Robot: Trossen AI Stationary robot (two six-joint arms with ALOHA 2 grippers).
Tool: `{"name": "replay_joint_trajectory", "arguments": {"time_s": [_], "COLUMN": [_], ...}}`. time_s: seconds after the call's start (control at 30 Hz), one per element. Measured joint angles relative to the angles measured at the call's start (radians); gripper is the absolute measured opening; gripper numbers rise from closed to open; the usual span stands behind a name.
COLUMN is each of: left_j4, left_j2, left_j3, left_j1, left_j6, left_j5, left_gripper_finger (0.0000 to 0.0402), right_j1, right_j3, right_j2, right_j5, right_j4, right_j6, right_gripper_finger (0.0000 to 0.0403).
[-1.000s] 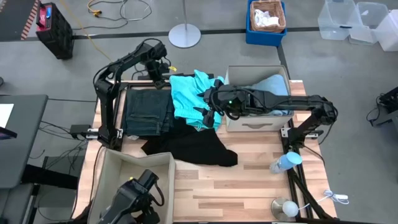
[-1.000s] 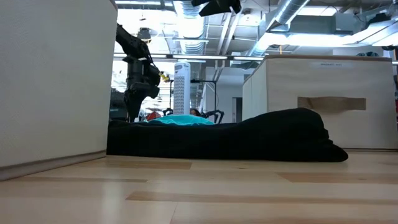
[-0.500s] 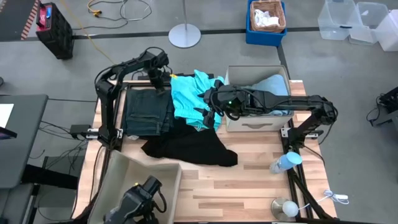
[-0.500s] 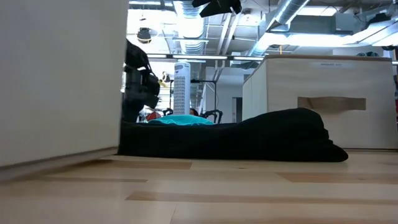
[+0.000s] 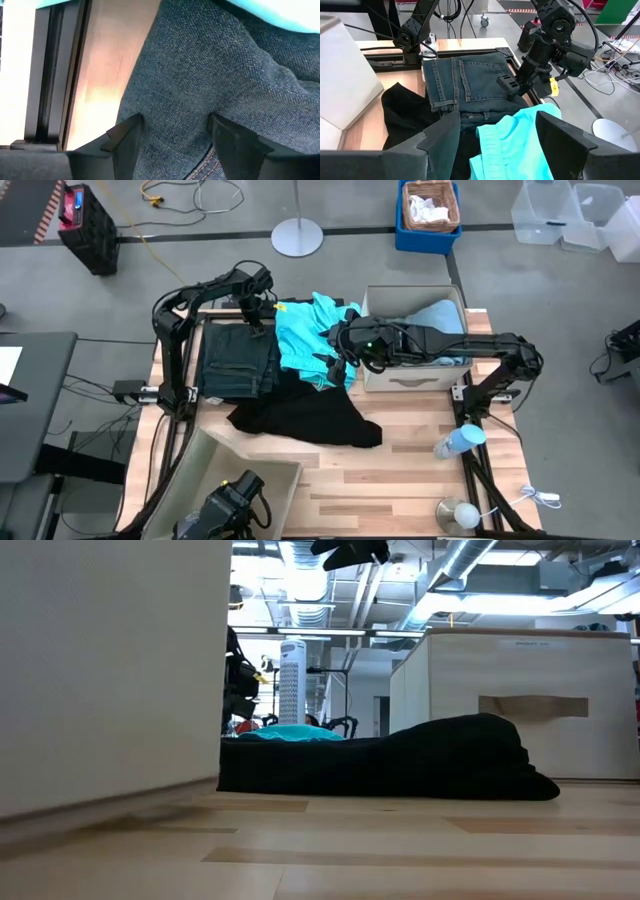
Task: Sort clothes
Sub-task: Put the dark blue pants into the bottom laundry bin
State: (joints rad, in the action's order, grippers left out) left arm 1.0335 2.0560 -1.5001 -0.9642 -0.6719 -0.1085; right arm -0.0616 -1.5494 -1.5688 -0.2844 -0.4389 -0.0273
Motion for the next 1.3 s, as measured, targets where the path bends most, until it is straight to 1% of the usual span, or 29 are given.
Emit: {"name": "replay_joint_trajectory", "arguments": {"time_s": [0.17, 0.27, 0.4, 0.6, 0.63, 0.8, 0.87, 1.07, 1.2, 1.3], "left_j4": [-0.033, -0.040, -0.049, -0.057, -0.058, -0.057, -0.050, -0.021, -0.040, -0.026], "left_j2": [0.000, 0.000, 0.001, 0.002, 0.002, 0.002, 0.004, 0.011, 0.017, 0.015], "left_j3": [0.035, 0.046, 0.049, 0.050, 0.050, 0.048, 0.036, -0.038, -0.102, -0.139], "left_j1": [0.000, -0.002, -0.008, -0.029, -0.031, -0.037, -0.046, -0.097, -0.139, -0.162], "left_j6": [0.003, 0.004, 0.039, 0.096, 0.107, 0.138, 0.173, 0.308, 0.399, 0.458], "left_j5": [-0.003, -0.006, -0.004, -0.008, -0.009, -0.012, -0.010, -0.024, -0.009, -0.018], "left_gripper_finger": [0.0223, 0.0201, 0.0141, 0.0026, 0.0017, 0.0015, 0.0015, 0.0012, 0.0011, 0.0010], "right_j1": [0.000, 0.000, 0.000, 0.000, 0.000, 0.000, 0.000, 0.000, 0.000, 0.000], "right_j3": [0.000, 0.000, 0.000, 0.000, 0.000, 0.000, 0.000, 0.000, 0.000, 0.000], "right_j2": [0.000, 0.000, 0.000, 0.000, 0.000, 0.000, 0.000, 0.000, 0.000, 0.000], "right_j5": [0.000, 0.000, 0.000, 0.000, 0.000, 0.000, 0.000, 0.000, 0.000, 0.000], "right_j4": [0.000, 0.000, 0.001, 0.001, 0.001, 0.000, 0.001, 0.001, 0.004, 0.005], "right_j6": [0.000, 0.000, 0.000, 0.000, 0.000, 0.000, 0.000, -0.005, -0.005, -0.005], "right_gripper_finger": [0.0276, 0.0276, 0.0276, 0.0276, 0.0276, 0.0276, 0.0276, 0.0276, 0.0276, 0.0276]}}
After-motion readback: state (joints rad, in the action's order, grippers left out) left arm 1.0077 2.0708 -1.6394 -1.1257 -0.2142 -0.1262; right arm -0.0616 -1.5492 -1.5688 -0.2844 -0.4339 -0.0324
